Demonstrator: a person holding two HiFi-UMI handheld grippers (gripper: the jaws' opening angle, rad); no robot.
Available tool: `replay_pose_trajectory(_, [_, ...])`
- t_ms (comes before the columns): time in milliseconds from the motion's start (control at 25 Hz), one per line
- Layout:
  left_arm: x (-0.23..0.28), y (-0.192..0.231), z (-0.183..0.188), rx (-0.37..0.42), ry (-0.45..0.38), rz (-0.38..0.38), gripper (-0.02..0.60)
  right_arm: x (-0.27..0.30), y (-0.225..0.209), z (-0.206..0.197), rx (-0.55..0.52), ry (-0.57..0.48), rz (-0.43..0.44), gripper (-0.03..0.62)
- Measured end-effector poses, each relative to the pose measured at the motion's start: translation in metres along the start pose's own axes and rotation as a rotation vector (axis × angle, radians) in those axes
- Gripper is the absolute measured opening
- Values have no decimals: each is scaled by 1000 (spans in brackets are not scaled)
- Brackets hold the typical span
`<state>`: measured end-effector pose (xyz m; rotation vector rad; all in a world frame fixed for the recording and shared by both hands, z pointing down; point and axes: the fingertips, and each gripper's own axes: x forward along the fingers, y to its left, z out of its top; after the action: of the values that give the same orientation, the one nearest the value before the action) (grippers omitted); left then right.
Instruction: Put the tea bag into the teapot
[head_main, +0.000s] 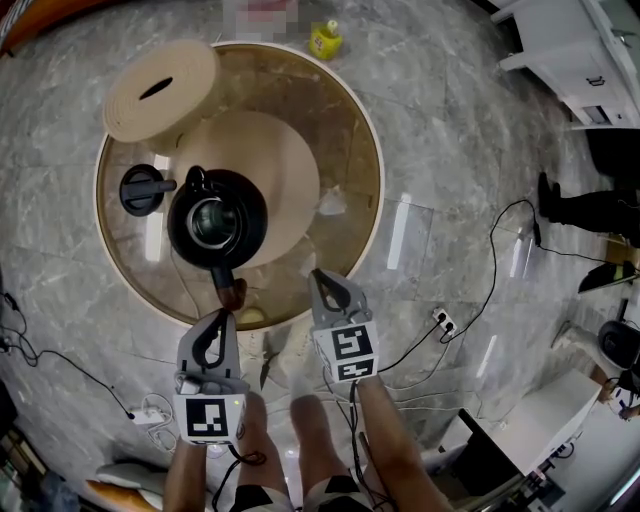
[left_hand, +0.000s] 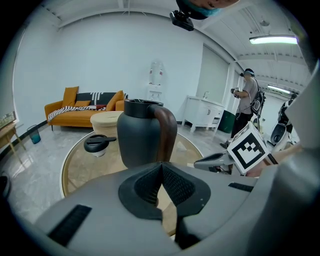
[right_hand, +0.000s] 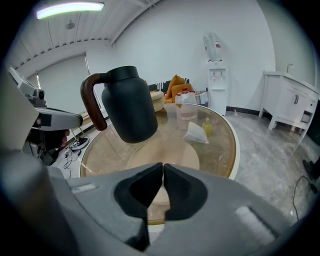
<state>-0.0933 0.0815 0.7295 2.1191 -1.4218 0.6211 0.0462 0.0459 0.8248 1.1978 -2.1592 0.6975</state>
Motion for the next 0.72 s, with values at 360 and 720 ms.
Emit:
replay_pose_trajectory(360, [2,-1,2,-5,2,-1,15,-4,-4,4,3,-17,2,5])
replay_pose_trajectory(720, [-12,-6,30,16,-14,10,15,-36,0,39,-10,-73,16,3])
